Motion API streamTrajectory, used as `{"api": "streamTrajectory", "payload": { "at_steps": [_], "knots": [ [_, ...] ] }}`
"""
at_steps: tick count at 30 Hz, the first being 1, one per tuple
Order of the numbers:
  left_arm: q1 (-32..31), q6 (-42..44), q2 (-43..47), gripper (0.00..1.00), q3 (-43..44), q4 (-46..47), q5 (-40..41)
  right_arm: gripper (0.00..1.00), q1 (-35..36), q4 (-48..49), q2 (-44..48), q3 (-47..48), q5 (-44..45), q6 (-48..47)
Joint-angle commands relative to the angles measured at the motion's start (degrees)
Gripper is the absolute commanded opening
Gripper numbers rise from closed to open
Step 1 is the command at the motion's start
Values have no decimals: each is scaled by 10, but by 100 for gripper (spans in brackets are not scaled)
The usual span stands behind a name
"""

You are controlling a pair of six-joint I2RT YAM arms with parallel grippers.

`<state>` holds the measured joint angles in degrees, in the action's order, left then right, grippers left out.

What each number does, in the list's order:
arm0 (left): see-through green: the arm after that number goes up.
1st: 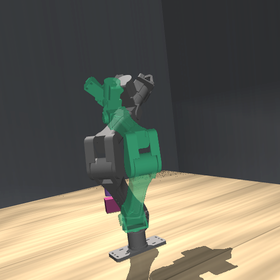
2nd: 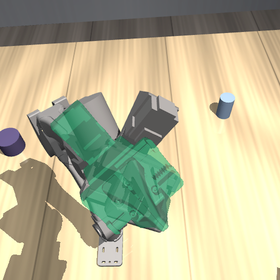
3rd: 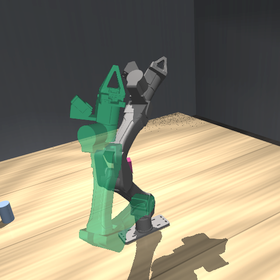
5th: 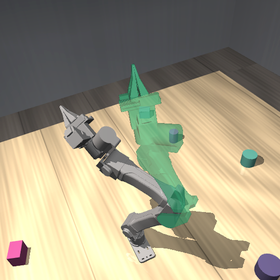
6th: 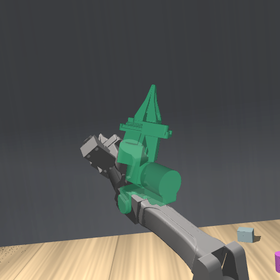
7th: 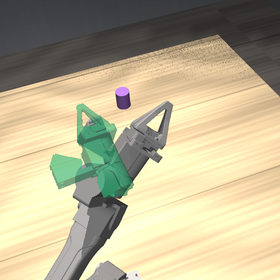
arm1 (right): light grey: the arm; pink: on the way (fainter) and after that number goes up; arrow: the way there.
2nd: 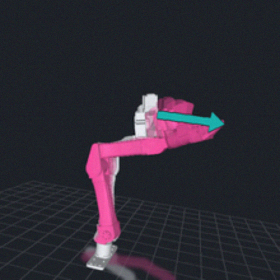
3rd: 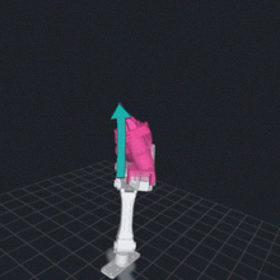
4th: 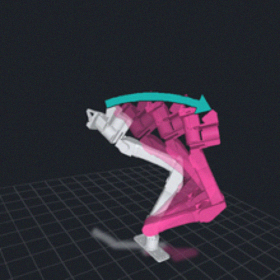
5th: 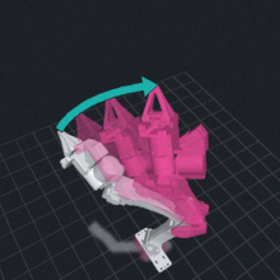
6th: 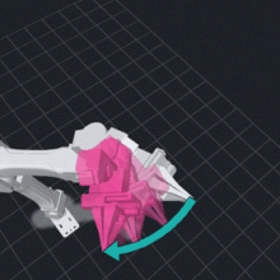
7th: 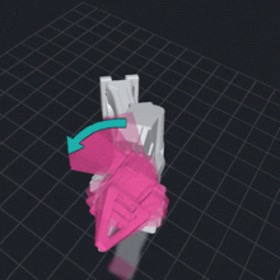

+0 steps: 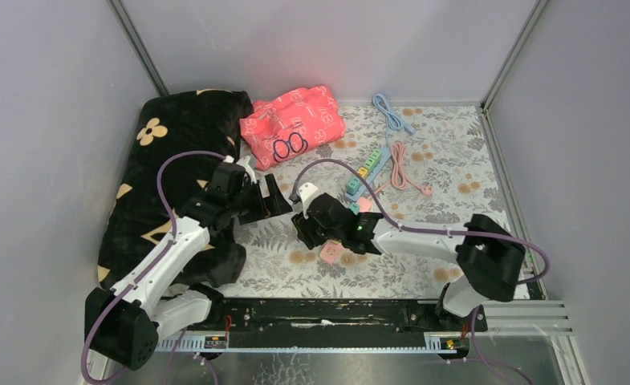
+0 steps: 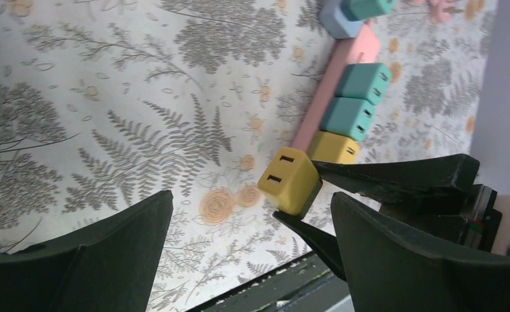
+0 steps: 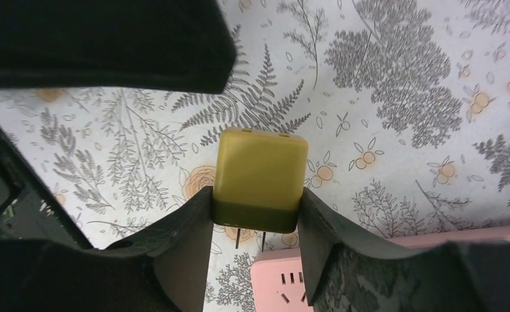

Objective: Insert the plug
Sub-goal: Adjust the plug at the center of the board.

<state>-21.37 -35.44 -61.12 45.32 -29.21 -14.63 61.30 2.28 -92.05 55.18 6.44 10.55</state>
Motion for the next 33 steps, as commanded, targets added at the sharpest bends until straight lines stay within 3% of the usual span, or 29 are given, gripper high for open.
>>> {"api": "streamTrajectory", "payload": {
  "at_steps": [1,13,21,33],
  "knots": [
    [5,10,2,98,32,14,-84,37,4,74,65,-28,-24,-63],
    [4,-15,9,77,18,58,-233,37,4,185,150,-113,-69,-151],
    [2,-42,2,68,-12,96,-279,36,4,257,185,-162,-78,-192],
    [-34,-34,-37,60,-1,98,-265,37,4,297,196,-179,-98,-209]
  ]
}}
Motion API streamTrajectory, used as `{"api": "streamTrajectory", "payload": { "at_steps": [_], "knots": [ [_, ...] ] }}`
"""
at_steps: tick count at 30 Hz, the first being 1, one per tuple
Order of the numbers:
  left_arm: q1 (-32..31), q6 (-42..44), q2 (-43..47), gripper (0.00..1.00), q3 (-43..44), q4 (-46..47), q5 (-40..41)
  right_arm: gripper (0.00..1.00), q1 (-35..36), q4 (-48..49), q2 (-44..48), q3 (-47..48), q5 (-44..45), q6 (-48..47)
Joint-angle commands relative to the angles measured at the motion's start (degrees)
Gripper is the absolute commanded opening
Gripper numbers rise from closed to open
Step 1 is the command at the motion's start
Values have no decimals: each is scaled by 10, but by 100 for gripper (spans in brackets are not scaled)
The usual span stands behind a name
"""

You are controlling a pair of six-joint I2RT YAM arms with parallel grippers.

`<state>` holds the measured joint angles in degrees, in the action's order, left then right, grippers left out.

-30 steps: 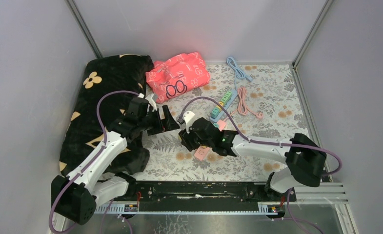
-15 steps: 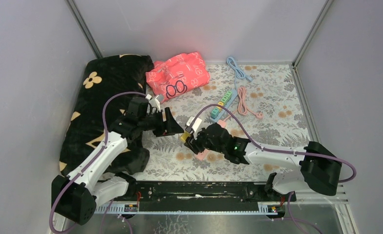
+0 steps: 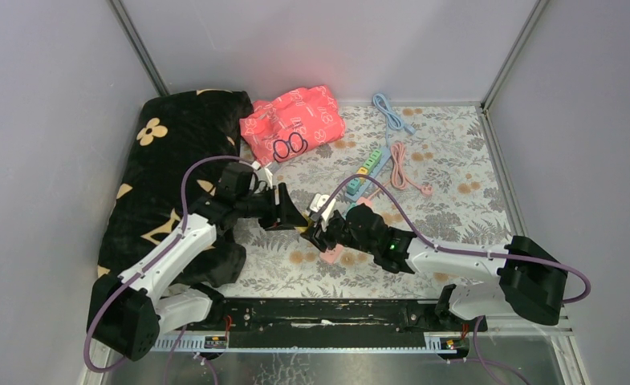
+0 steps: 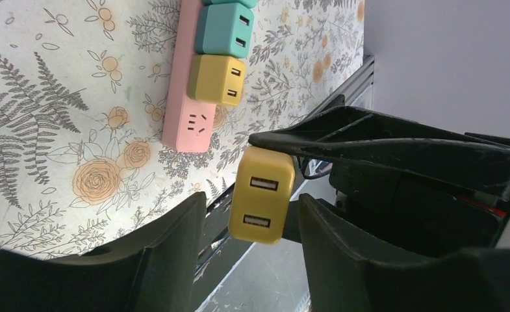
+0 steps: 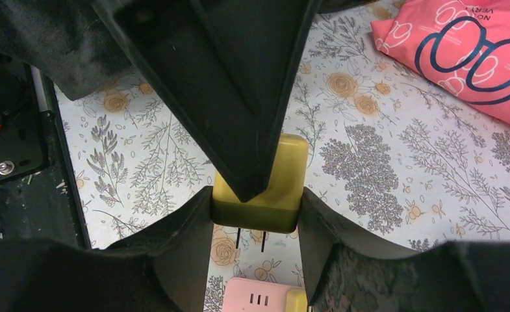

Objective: Insert the plug
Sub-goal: Adjust the plug at the center of the board.

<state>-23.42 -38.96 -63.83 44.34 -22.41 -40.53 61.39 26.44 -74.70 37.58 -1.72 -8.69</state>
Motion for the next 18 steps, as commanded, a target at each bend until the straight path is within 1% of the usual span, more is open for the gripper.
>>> {"api": "streamTrajectory", "payload": {
  "at_steps": [1,6,12,16,18],
  "knots": [
    [-17,4,-13,59,11,30,-5,37,3,57,21,-5,-18,-17],
    [-22,7,-19,52,17,31,5,37,4,66,20,-14,-24,-22],
    [-22,4,-15,54,25,30,9,37,4,73,22,-24,-25,-24],
    [-23,5,-14,54,26,27,5,37,3,78,24,-29,-24,-25],
    [-22,5,-16,52,25,28,3,37,4,80,25,-30,-24,-25]
  ]
}}
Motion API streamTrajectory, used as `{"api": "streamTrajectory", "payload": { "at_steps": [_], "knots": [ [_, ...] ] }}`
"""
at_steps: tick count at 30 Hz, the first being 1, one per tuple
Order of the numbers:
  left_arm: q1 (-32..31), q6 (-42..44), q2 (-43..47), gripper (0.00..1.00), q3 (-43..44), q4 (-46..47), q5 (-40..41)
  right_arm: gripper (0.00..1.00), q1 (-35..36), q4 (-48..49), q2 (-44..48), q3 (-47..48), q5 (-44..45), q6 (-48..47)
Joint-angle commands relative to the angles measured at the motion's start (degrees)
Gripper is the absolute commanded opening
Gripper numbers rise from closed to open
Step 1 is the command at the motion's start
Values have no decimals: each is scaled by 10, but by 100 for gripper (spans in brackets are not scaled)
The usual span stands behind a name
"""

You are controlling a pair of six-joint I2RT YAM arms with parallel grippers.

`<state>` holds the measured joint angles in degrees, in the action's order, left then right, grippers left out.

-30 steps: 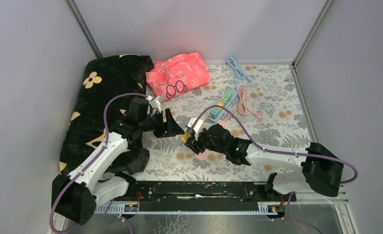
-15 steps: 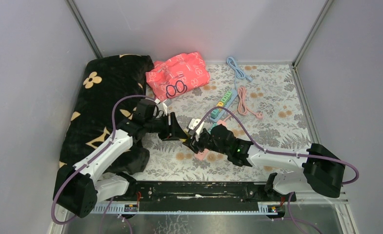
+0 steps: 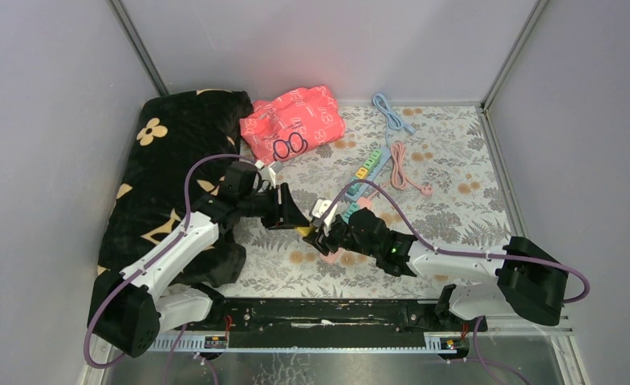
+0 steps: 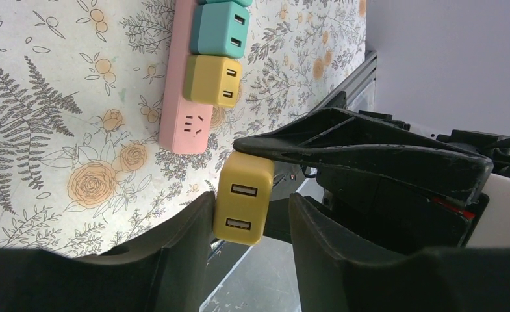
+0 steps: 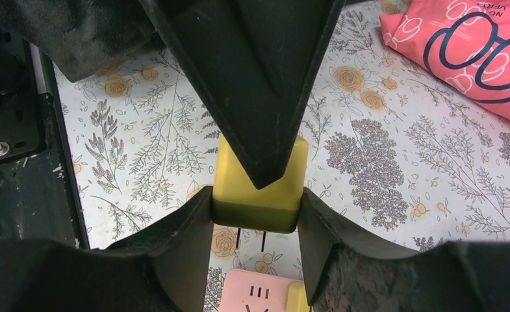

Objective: Insert the plug
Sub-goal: Adjust the plug at the center of the board.

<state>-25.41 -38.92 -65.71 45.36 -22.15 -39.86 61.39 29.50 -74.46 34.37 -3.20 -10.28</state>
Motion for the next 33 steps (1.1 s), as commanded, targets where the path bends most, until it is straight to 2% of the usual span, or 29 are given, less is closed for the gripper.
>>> {"api": "streamTrajectory", "payload": {
  "at_steps": [1,8,11,15,16,21,27,33],
  "knots": [
    [-2,4,3,51,13,26,-4,37,4,50,23,2,-9,-10],
    [-8,5,3,41,6,28,-14,38,3,59,19,-1,-12,-7],
    [-12,4,4,29,7,30,-13,39,3,64,19,-4,-13,-7],
    [-14,0,12,6,10,31,-9,44,3,65,24,-7,-8,6],
    [-14,0,17,4,11,31,-4,45,3,62,25,-6,-5,11],
    [-25,17,25,2,29,6,42,57,3,16,29,11,10,48],
    [-62,37,18,0,58,-33,124,85,3,-23,45,9,33,93],
    [-116,58,2,0,91,-72,221,94,3,-45,81,-18,60,144]
  ]
}}
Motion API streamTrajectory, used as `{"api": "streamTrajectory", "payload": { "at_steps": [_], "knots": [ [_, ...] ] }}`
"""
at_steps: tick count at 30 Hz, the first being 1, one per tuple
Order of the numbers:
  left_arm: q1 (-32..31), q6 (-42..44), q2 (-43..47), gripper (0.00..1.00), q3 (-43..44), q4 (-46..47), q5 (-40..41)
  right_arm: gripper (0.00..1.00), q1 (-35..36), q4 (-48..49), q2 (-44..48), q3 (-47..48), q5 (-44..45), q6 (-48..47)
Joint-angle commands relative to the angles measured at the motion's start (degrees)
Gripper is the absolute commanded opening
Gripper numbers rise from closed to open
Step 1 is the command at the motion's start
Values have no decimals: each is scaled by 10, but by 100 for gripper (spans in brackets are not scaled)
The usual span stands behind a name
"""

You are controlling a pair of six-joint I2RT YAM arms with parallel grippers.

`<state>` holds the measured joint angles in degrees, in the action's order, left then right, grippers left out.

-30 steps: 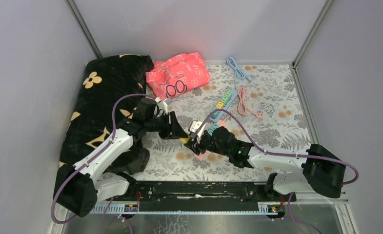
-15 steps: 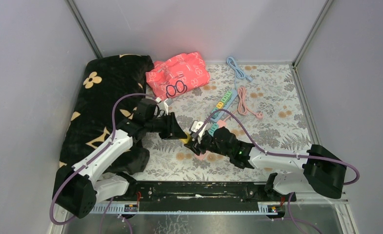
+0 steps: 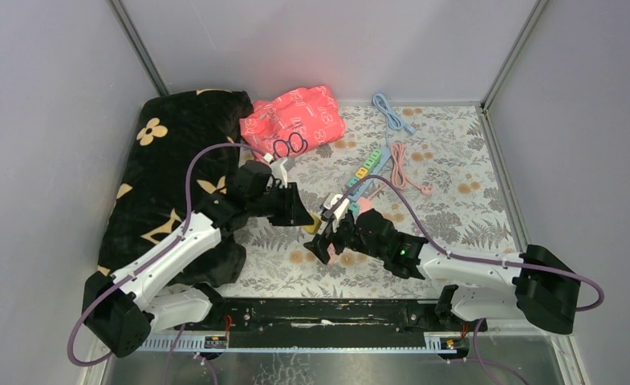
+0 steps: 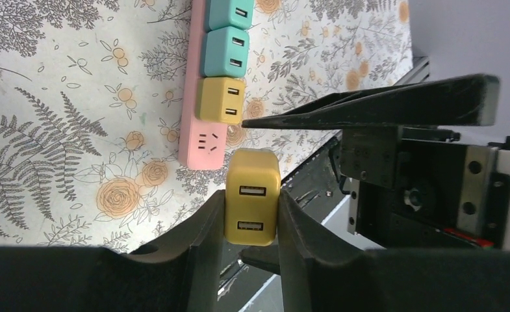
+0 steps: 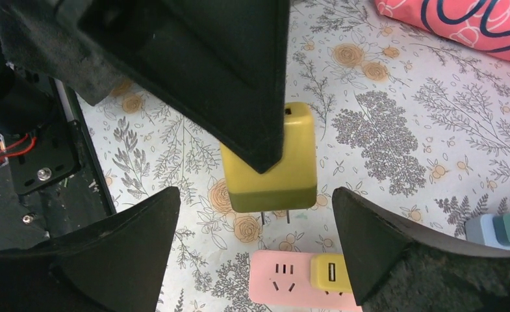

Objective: Insert the plug
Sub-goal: Adjust the plug at the center of the board, then insert the plug into the socket.

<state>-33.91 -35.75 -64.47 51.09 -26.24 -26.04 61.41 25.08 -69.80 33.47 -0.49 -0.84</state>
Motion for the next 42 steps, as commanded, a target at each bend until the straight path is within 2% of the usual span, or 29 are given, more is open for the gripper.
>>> {"api": "streamTrajectory", "payload": {
  "at_steps": [1,7,17,20,25,31,35,38,42],
  "knots": [
    [-44,29,-16,0,40,-38,102,95,4,-1,40,-16,40,61],
    [-102,42,-49,0,66,-62,184,98,3,-5,70,-51,76,128],
    [-144,48,-81,0,71,-69,243,99,-1,-40,118,-100,163,233],
    [-157,48,-94,0,71,-68,256,99,-12,-49,115,-111,170,280],
    [-183,46,-111,0,74,-68,283,99,-53,-25,118,-141,128,344],
    [-212,36,-119,0,71,-56,315,90,-109,29,124,-192,77,433],
    [-229,27,-127,0,67,-36,331,80,-133,47,100,-199,59,479],
    [-240,24,-132,0,69,-35,346,67,-145,73,81,-209,52,516],
    [-245,20,-136,0,63,-25,352,61,-158,90,58,-212,39,540]
  ]
}}
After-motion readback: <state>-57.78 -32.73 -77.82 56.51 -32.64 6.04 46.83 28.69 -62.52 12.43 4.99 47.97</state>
